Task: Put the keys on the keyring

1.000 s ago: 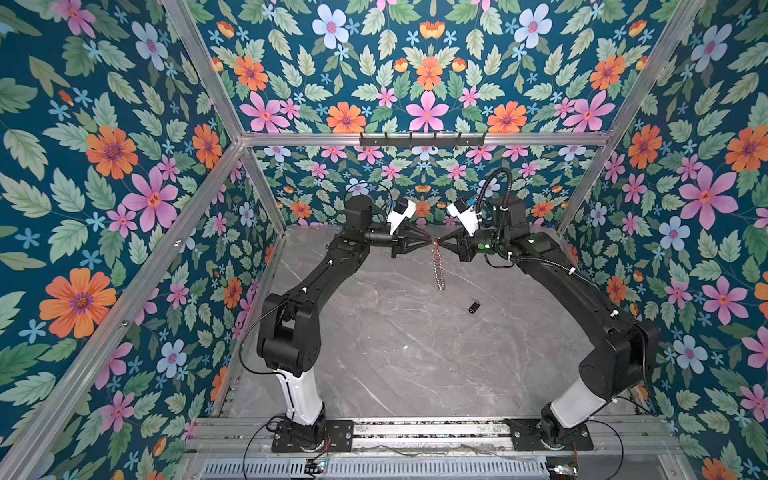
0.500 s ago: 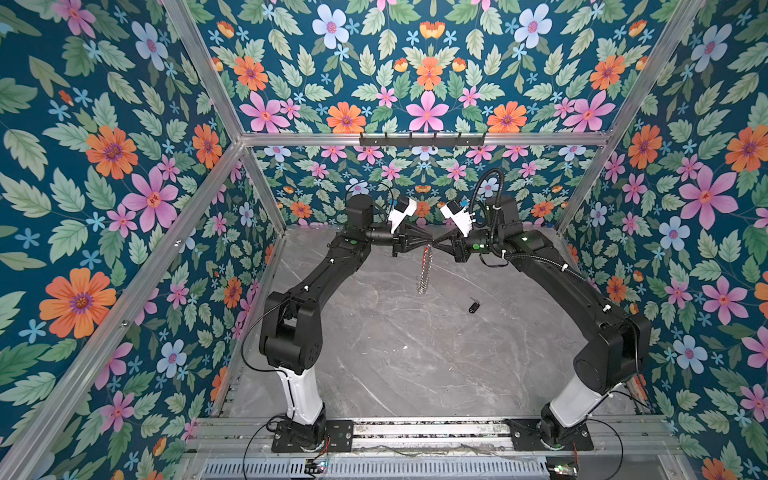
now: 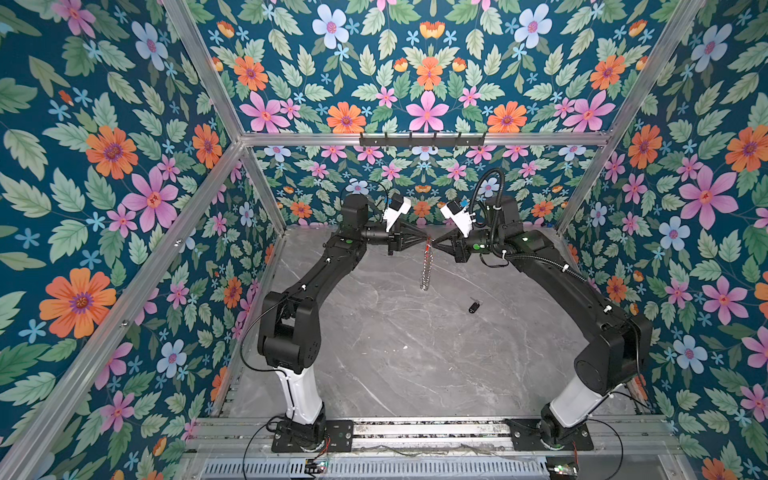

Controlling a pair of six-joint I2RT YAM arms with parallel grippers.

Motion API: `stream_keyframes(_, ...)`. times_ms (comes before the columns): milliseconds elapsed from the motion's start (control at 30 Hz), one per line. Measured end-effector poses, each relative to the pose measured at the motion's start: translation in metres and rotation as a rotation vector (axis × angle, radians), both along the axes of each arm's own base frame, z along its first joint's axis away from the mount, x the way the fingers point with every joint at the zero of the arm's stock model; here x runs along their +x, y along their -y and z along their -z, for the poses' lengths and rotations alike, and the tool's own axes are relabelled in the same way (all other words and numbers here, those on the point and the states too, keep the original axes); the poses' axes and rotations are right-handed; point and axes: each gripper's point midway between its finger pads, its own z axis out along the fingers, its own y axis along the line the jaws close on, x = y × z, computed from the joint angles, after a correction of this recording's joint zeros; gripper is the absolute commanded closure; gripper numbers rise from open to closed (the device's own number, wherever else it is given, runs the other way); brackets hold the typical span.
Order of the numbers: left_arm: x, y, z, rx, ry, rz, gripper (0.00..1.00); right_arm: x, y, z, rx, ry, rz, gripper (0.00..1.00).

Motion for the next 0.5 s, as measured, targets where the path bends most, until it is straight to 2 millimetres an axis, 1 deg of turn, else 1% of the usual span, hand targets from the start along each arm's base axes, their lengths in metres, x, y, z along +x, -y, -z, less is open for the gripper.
stream_keyframes(133, 0.0001, -0.0006, 0.0009, 0.001, -0.006, 0.000, 0.78, 0.0021, -0.0025, -0.0031, 0.004, 0.007, -0.003, 1.00)
stream_keyframes(500, -0.0019, 0.0001, 0.0036, 0.002, -0.018, 0.019, 0.82, 0.0044, -0.0088, -0.0060, 0.006, 0.014, -0.013, 1.00)
